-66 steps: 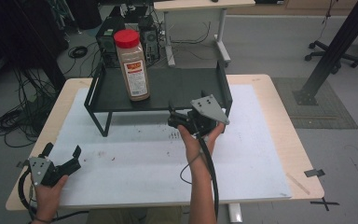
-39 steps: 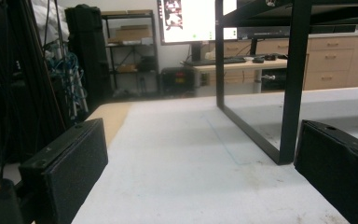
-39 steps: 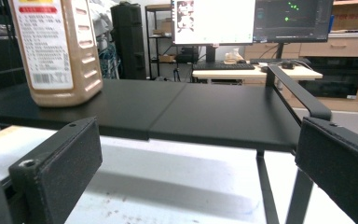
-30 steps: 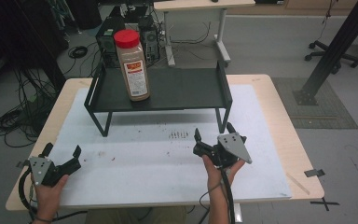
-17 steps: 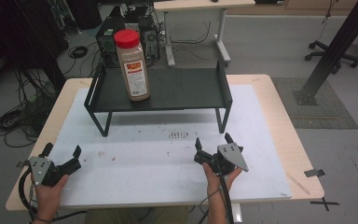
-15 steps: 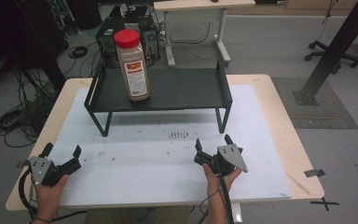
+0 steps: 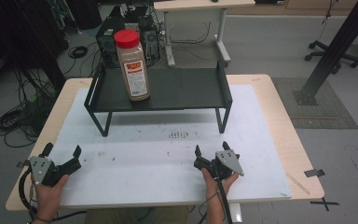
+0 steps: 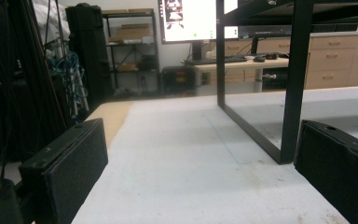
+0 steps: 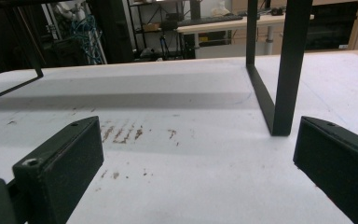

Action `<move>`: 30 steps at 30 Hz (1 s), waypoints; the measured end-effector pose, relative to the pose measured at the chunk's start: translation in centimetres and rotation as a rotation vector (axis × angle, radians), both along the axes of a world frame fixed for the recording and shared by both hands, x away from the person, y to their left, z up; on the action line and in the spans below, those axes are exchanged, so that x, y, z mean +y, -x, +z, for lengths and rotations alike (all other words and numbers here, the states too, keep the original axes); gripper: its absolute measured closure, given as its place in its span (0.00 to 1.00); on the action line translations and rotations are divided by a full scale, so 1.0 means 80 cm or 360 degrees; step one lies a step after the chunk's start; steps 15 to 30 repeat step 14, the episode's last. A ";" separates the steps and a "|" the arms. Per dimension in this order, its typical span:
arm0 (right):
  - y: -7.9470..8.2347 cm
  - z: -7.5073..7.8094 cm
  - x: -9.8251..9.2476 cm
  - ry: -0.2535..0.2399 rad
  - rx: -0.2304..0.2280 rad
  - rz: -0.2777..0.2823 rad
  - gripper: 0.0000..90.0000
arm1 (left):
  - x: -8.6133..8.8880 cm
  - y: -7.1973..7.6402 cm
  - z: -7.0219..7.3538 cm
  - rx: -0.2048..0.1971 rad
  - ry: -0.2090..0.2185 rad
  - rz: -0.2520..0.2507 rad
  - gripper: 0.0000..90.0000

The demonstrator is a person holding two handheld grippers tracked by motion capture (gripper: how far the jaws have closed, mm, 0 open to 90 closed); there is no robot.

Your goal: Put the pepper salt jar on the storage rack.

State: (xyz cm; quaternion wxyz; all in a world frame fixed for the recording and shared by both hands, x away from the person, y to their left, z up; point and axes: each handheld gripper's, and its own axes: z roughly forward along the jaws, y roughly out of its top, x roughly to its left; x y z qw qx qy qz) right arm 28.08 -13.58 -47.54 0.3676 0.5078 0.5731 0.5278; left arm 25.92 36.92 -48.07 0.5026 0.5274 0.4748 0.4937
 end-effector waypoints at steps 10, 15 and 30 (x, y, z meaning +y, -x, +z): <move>0.000 0.000 0.000 0.0016 -0.0005 0.0001 0.02 | 0.000 0.000 0.000 -0.0002 0.0000 0.0005 0.03; 0.001 0.000 0.001 0.0019 -0.0008 -0.0003 0.02 | 0.000 0.000 0.000 -0.0003 0.0001 0.0005 0.04; 0.001 0.000 0.001 0.0019 -0.0008 -0.0003 0.02 | 0.000 0.000 0.000 -0.0003 0.0001 0.0005 0.04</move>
